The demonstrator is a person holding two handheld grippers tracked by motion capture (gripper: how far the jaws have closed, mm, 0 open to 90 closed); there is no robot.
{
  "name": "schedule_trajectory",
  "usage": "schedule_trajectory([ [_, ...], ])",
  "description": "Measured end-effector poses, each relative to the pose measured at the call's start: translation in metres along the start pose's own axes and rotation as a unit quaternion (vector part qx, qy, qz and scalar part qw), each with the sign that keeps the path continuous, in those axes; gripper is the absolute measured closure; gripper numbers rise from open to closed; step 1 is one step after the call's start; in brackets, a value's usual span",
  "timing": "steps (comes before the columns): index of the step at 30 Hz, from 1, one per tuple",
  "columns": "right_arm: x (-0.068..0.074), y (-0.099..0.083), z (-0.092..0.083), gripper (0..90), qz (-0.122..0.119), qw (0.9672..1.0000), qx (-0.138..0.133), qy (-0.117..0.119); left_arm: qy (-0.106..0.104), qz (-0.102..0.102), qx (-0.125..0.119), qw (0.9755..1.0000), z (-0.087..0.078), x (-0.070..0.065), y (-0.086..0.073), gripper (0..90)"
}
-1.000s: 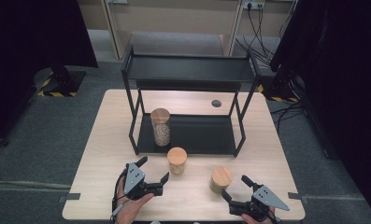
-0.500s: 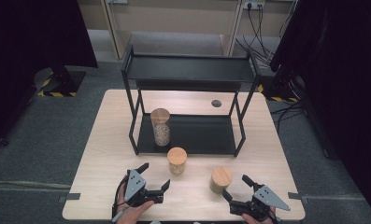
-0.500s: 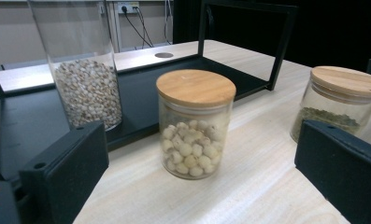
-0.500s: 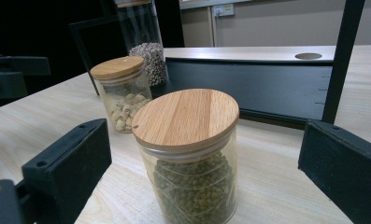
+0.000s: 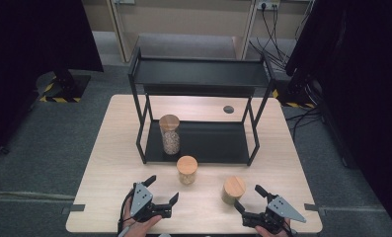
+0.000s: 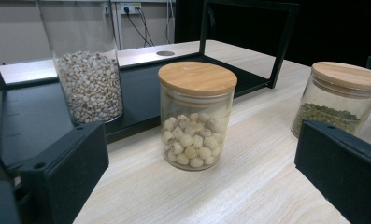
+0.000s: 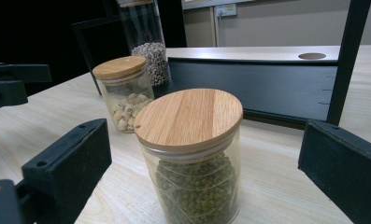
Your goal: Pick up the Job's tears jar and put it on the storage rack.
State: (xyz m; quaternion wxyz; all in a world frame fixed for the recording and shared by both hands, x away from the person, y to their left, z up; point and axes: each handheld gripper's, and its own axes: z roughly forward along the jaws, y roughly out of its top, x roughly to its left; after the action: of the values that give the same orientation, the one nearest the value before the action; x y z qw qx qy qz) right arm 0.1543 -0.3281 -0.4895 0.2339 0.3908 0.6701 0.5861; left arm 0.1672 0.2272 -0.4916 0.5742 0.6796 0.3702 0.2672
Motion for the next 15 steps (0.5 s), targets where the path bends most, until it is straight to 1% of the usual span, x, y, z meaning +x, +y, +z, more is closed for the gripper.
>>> schedule_trajectory([
  [2,-0.0004,0.0002,-0.0001,2.8,0.001,1.0,-0.001,0.001,0.003,0.002,-0.002,1.0,-0.001,-0.0001,-0.0009,2.3],
  [5,-0.0007,0.0003,-0.0004,2.8,0.001,1.0,-0.001,0.002,0.004,-0.002,-0.002,1.0,-0.0011,0.0007,-0.0019,2.3],
  [11,0.0,0.0001,-0.0014,2.8,-0.003,1.0,-0.003,0.002,0.001,0.002,0.001,1.0,-0.0002,0.0006,-0.003,2.3],
  [15,-0.0002,0.0002,-0.0014,2.8,0.0,1.0,-0.002,0.001,0.003,0.0,0.002,1.0,-0.0003,0.0013,-0.0033,2.3],
])
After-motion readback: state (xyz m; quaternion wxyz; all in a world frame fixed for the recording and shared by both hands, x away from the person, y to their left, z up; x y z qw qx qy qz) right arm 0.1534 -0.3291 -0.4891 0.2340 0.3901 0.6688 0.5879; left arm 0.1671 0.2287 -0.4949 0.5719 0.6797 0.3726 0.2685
